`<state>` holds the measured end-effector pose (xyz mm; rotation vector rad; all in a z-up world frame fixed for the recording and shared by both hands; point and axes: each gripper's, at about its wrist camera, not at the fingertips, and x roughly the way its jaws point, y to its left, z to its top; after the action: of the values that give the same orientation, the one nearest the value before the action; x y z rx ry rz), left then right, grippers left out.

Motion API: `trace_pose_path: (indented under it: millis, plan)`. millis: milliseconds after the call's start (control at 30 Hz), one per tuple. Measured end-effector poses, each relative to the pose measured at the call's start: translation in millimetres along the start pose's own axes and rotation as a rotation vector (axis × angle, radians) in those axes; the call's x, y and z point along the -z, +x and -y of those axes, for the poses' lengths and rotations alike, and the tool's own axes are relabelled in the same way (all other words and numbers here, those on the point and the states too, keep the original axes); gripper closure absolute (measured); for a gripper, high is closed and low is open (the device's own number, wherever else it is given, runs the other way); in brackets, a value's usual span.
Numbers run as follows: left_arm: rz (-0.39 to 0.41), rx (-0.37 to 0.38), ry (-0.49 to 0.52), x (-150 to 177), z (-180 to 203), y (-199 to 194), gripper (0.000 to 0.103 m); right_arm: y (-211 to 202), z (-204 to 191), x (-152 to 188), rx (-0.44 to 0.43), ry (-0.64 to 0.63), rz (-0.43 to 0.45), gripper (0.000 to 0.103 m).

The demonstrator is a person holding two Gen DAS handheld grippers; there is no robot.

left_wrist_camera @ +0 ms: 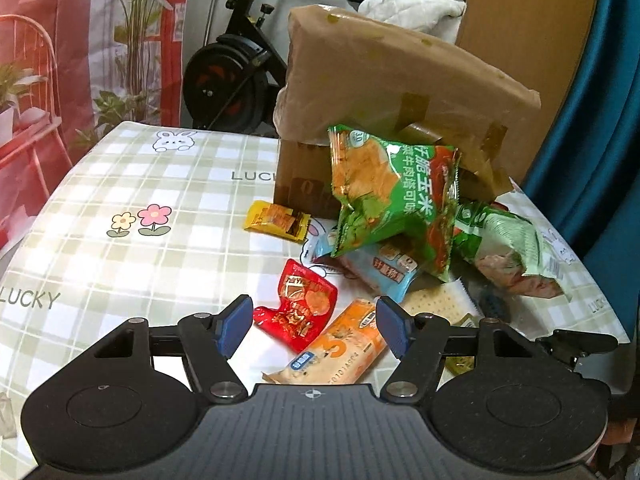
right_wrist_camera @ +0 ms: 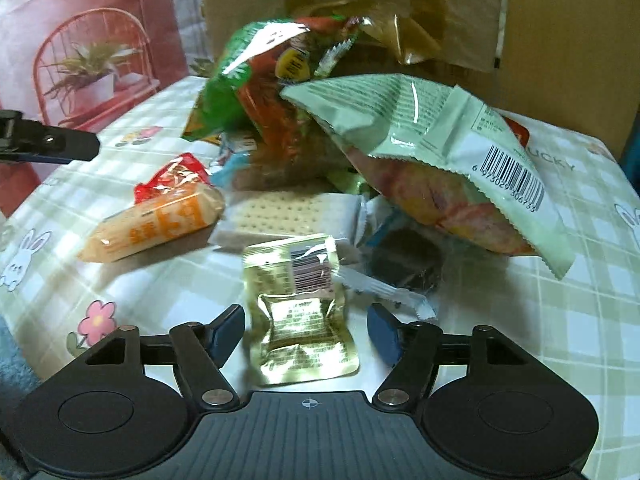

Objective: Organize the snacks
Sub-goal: 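Reach down to the red candy packet with the left tool while the right tool reaches the gold foil packet, then grasp the red candy packet with the left tool while the right tool grasps the gold foil packet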

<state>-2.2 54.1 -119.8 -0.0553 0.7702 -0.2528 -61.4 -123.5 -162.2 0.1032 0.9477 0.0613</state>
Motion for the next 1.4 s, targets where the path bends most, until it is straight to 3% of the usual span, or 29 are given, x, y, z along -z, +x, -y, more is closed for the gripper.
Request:
trace_pose_path:
  millis: [67,200,333,500,933,1067,1400]
  plan:
    - [-0.005,-0.003,-0.004,0,-1,2,0.033,4,-5,0,0.001,-0.025,0.002,0.029]
    - [-0.012,-0.010,-0.003,2,1,5,0.033,9,-14,-1,0.041,-0.093,0.007,0.031]
    - [-0.012,-0.012,0.004,4,5,3,0.033,3,-15,2,0.035,-0.105,0.023,0.052]
    - [-0.014,-0.006,0.005,7,6,2,0.033,-8,-10,6,0.023,-0.079,0.036,0.060]
    - [0.022,-0.009,-0.046,4,-1,-3,0.035,-41,-6,-17,-0.046,-0.018,0.160,0.062]
    - [0.029,-0.052,-0.053,-2,-13,0,0.042,-42,-7,-36,-0.046,-0.026,0.194,0.062]
    - [-0.028,-0.071,0.117,-16,-26,53,0.043,-37,-6,-55,-0.049,0.002,0.221,0.062]
